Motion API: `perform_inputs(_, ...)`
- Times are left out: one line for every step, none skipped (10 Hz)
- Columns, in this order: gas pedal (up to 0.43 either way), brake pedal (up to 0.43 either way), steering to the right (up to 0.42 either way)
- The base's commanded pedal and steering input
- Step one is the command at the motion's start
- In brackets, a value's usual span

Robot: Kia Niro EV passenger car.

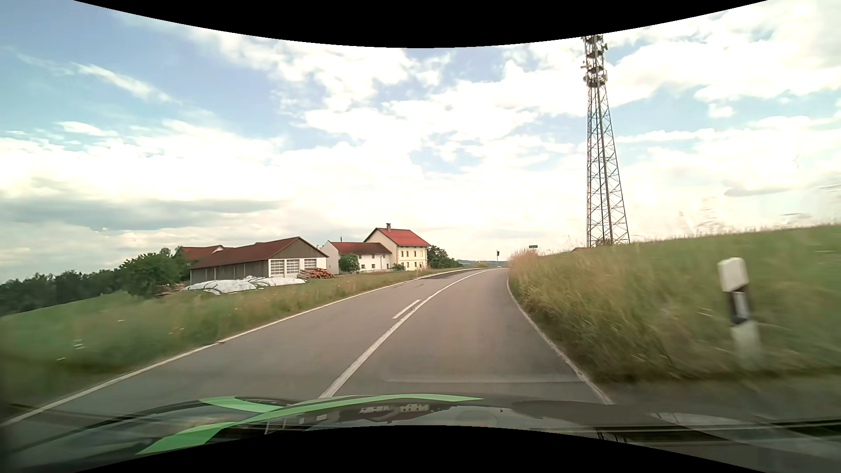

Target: Follow the waypoints while adhering to traffic rules and regulations

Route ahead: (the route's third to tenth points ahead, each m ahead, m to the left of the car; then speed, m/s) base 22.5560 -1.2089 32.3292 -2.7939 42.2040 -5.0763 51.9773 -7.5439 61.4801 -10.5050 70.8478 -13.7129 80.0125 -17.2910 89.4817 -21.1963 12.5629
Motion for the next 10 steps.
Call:
perform_inputs(0.157,0.0,0.031)
perform_inputs(0.169,0.0,0.032)
perform_inputs(0.169,0.0,0.033)
perform_inputs(0.169,0.0,0.033)
perform_inputs(0.169,0.0,0.033)
perform_inputs(0.169,0.0,0.033)
perform_inputs(0.169,0.0,0.033)
perform_inputs(0.169,0.0,0.033)
perform_inputs(0.169,0.0,0.033)
perform_inputs(0.177,0.0,0.033)
